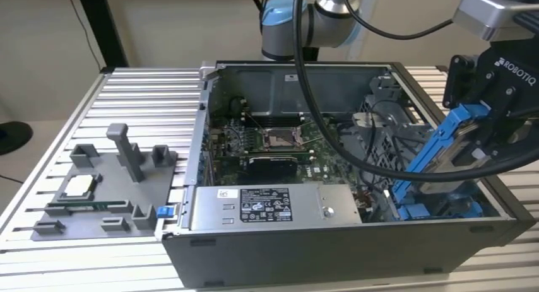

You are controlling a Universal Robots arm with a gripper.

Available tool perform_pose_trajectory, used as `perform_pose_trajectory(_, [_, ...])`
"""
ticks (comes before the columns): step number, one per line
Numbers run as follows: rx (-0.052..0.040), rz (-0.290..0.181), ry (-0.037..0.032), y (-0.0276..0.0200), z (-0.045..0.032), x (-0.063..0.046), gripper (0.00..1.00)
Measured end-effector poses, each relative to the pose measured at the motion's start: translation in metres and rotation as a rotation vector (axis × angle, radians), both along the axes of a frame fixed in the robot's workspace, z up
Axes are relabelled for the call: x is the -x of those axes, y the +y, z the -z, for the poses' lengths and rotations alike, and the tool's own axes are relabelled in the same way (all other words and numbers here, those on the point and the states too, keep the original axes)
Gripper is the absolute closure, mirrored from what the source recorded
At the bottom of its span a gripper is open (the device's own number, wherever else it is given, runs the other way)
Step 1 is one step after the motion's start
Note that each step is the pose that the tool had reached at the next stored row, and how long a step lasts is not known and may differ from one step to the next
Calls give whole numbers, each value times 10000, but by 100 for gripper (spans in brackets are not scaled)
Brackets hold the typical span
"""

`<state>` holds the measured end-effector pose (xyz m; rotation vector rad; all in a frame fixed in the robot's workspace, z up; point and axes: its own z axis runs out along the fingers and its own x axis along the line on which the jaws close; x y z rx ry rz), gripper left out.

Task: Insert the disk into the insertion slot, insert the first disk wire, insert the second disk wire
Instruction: 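Insert the disk into the insertion slot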

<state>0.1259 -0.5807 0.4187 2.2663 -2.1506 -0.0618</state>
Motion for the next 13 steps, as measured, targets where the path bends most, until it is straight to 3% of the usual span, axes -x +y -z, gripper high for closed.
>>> perform_pose_trajectory(13, [-44, 214, -32, 38, 25, 0, 100])
